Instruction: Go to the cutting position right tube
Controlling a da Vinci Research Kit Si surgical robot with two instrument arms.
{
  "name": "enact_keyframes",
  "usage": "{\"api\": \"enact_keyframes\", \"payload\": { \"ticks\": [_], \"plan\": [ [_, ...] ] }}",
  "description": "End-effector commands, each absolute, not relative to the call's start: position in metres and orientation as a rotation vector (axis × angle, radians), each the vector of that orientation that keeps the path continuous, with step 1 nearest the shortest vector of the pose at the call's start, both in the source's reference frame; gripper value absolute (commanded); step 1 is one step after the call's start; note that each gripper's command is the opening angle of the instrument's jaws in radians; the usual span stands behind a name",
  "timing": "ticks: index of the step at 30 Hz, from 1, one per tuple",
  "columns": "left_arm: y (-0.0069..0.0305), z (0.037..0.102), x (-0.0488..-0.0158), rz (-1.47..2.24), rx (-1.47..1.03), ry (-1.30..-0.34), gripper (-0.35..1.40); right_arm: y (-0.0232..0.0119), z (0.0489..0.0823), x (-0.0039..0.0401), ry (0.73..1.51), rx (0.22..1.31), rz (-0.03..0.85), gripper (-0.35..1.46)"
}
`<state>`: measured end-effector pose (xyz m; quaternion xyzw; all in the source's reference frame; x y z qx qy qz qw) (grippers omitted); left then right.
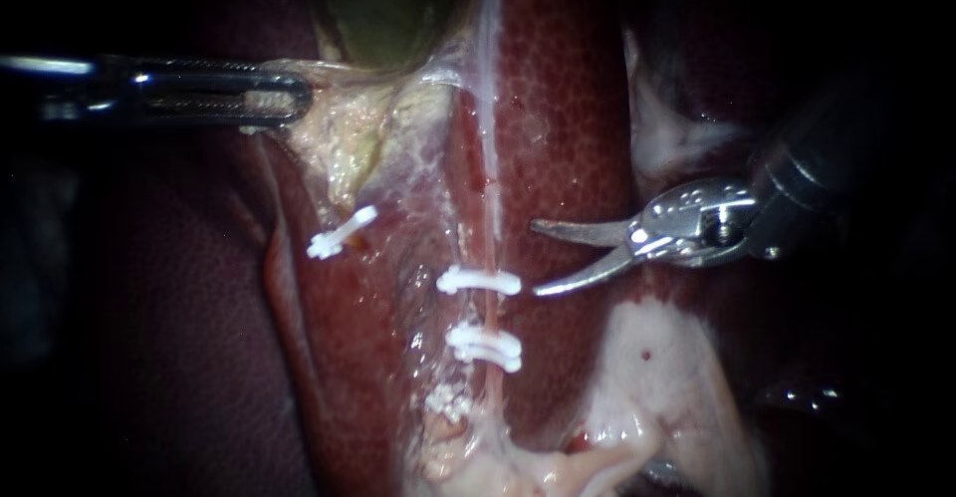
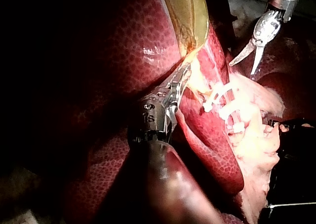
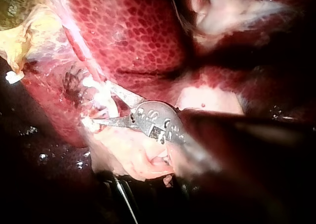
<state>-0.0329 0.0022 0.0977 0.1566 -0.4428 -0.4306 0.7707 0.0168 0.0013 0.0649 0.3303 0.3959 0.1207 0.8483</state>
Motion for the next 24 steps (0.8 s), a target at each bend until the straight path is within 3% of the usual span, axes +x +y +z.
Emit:
{"api": "enact_keyframes", "payload": {
  "ticks": [1, 15, 24],
  "plan": [
    [0.0022, 0.0977, -0.033, -0.934, 0.339, -0.96, -0.35, 0.0011, 0.0651, 0.0168, 0.829, 0.701, 0.251, 1.2],
    [0.0021, 0.0978, -0.0331, -0.934, 0.337, -0.96, -0.35, -0.0014, 0.0686, 0.0176, 0.751, 0.756, 0.255, 1.13],
    [0.002, 0.0978, -0.0332, -0.935, 0.337, -0.96, -0.35, -0.0028, 0.0705, 0.0194, 0.741, 0.782, 0.25, 1.13]
  ]
}}
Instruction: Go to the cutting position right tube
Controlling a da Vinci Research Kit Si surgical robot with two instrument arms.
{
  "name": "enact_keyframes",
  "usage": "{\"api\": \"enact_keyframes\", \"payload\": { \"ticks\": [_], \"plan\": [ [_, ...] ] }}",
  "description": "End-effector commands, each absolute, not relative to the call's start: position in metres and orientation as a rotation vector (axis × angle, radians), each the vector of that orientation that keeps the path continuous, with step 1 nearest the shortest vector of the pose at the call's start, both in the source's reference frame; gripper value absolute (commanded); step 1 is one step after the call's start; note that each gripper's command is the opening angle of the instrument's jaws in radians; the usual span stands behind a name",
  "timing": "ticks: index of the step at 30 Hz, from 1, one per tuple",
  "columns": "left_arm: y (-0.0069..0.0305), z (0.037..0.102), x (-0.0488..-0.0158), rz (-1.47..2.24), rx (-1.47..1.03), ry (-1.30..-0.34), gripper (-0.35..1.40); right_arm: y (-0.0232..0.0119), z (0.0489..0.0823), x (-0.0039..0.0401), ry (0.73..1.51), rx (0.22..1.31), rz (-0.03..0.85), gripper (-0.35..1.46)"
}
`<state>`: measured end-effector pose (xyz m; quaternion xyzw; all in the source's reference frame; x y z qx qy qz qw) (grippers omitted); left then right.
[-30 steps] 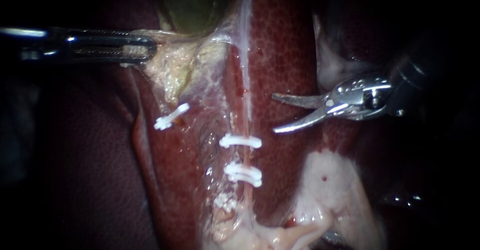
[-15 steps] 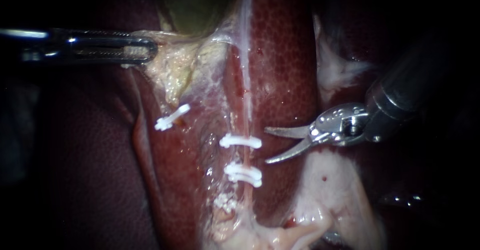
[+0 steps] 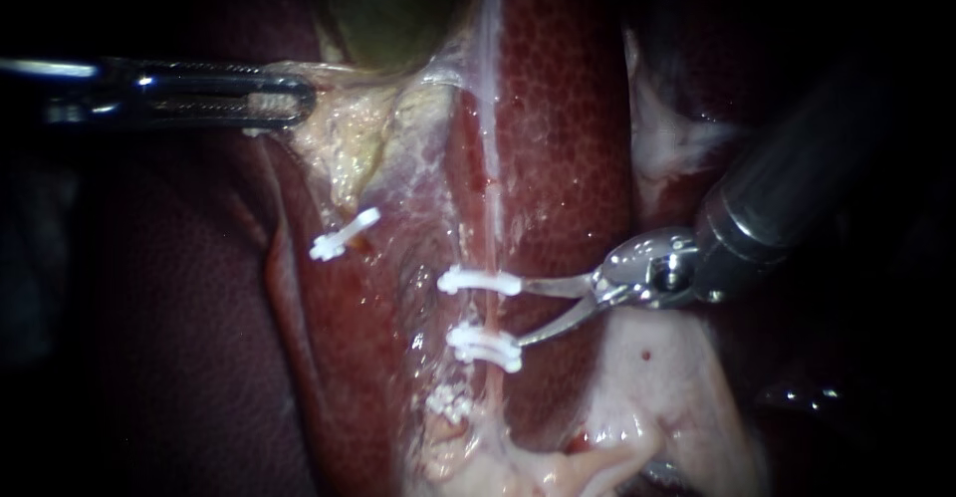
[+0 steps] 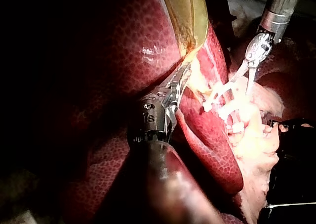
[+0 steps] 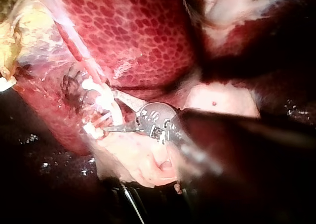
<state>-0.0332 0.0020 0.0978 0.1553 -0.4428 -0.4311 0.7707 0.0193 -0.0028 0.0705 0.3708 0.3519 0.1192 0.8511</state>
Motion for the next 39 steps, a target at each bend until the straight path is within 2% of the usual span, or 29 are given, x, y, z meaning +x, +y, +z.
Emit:
{"api": "enact_keyframes", "payload": {
  "ticks": [1, 11, 16, 39],
  "plan": [
    [0.002, 0.0978, -0.0332, -0.935, 0.337, -0.96, -0.35, -0.0029, 0.0706, 0.0195, 0.741, 0.784, 0.248, 1.13],
    [0.002, 0.0978, -0.0333, -0.935, 0.335, -0.96, -0.35, -0.0037, 0.0724, 0.0209, 0.731, 0.804, 0.249, 1.08],
    [0.002, 0.0978, -0.0333, -0.936, 0.335, -0.96, -0.35, -0.0038, 0.0727, 0.0214, 0.73, 0.838, 0.231, 0.83],
    [0.0019, 0.0979, -0.0334, -0.936, 0.334, -0.96, -0.35, -0.0034, 0.0729, 0.0249, 0.9, 0.971, 0.269, 0.81]
  ]
}}
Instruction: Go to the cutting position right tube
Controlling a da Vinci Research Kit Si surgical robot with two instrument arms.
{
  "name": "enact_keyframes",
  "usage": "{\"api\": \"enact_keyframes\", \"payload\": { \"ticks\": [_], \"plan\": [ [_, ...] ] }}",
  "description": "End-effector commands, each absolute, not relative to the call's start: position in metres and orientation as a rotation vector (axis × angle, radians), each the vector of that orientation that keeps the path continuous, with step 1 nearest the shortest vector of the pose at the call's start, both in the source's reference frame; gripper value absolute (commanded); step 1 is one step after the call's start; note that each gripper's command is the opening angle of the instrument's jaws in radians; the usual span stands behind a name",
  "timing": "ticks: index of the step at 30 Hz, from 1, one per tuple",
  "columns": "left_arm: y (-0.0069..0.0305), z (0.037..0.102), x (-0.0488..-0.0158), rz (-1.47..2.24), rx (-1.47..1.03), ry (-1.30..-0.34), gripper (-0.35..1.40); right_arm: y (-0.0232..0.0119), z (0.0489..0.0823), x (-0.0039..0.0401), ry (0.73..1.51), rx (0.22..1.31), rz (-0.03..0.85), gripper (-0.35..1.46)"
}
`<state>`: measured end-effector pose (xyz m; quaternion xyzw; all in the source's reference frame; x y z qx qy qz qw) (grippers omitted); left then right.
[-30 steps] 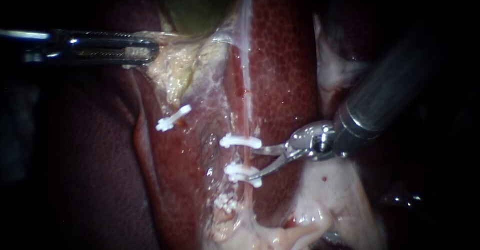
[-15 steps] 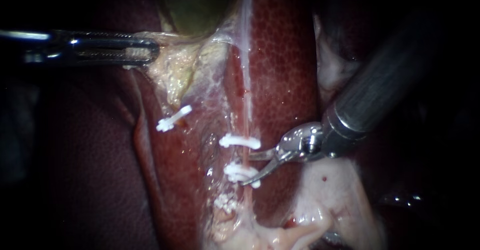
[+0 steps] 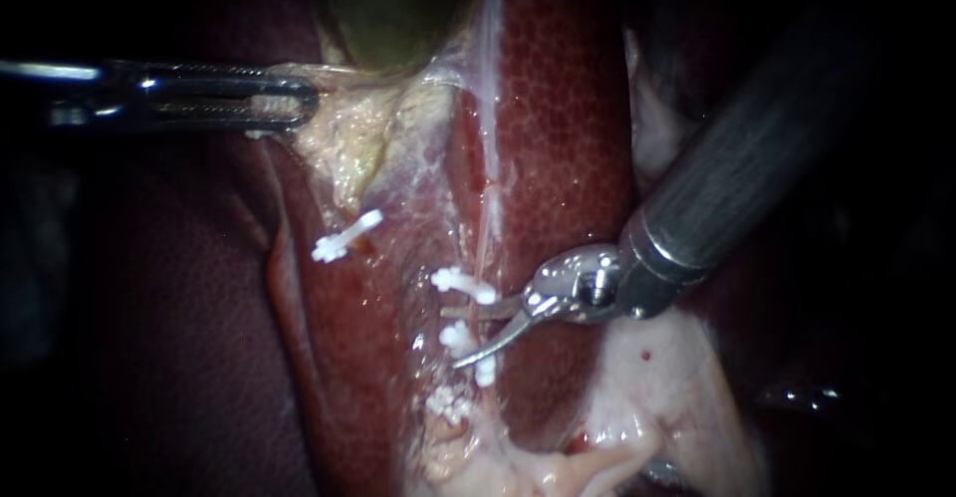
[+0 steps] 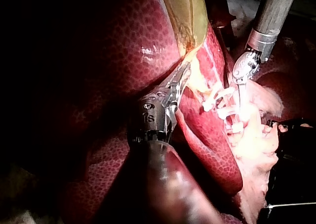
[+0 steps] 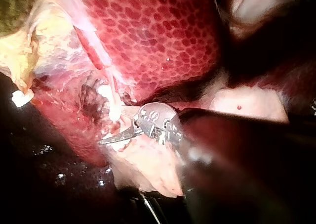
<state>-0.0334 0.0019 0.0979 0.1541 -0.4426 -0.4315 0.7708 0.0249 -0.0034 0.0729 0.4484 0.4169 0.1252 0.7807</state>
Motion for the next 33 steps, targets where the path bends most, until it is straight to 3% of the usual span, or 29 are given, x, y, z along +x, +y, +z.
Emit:
{"api": "enact_keyframes", "payload": {
  "ticks": [1, 33],
  "plan": [
    [0.0019, 0.0979, -0.0334, -0.936, 0.334, -0.96, -0.35, -0.0034, 0.0729, 0.025, 0.906, 0.972, 0.267, 0.81],
    [0.0019, 0.0979, -0.0336, -0.937, 0.333, -0.959, -0.35, -0.0039, 0.0735, 0.0268, 0.927, 0.983, 0.27, 0.81]
  ]
}}
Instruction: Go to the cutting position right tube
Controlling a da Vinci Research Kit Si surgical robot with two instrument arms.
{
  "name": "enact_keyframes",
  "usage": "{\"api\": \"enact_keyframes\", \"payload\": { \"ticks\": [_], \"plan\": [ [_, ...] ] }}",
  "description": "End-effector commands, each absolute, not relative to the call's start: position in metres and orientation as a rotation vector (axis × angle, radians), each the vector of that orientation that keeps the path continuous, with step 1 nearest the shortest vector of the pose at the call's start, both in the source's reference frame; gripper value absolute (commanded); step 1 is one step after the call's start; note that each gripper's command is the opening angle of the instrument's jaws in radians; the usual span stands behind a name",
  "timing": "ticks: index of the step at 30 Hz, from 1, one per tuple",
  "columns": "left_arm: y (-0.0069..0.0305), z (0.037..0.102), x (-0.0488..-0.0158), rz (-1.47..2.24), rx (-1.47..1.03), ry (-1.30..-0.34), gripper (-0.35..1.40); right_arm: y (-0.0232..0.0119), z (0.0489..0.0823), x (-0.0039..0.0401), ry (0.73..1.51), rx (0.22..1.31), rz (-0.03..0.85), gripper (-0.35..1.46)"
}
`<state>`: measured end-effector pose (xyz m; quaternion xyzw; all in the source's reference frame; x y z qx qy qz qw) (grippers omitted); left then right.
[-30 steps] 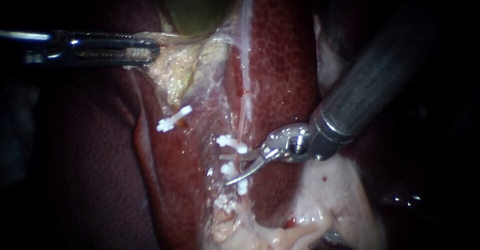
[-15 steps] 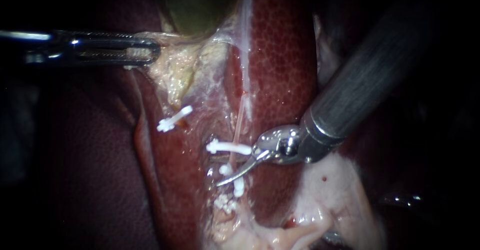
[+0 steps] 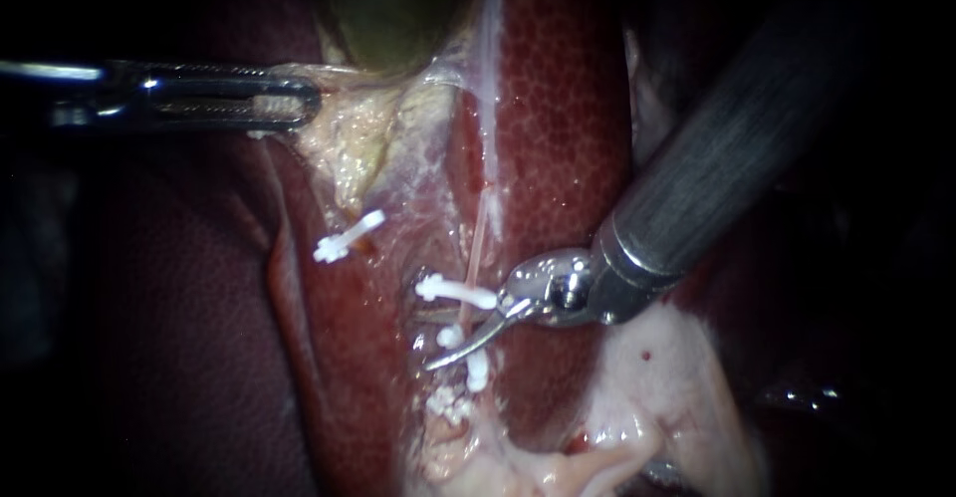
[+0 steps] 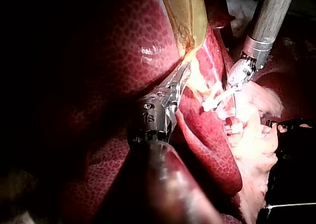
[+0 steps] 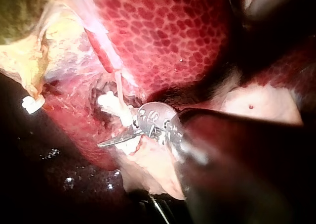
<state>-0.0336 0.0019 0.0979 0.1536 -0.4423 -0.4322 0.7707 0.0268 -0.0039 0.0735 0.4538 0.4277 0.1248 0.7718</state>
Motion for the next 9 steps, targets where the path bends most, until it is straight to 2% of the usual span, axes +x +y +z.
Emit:
{"api": "enact_keyframes", "payload": {
  "ticks": [1, 9],
  "plan": [
    [0.0019, 0.0979, -0.0336, -0.937, 0.333, -0.959, -0.35, -0.0039, 0.0736, 0.0268, 0.927, 0.983, 0.269, 0.81],
    [0.0019, 0.0979, -0.0335, -0.937, 0.333, -0.959, -0.35, -0.004, 0.0736, 0.0266, 0.927, 0.985, 0.266, 0.8]
  ]
}}
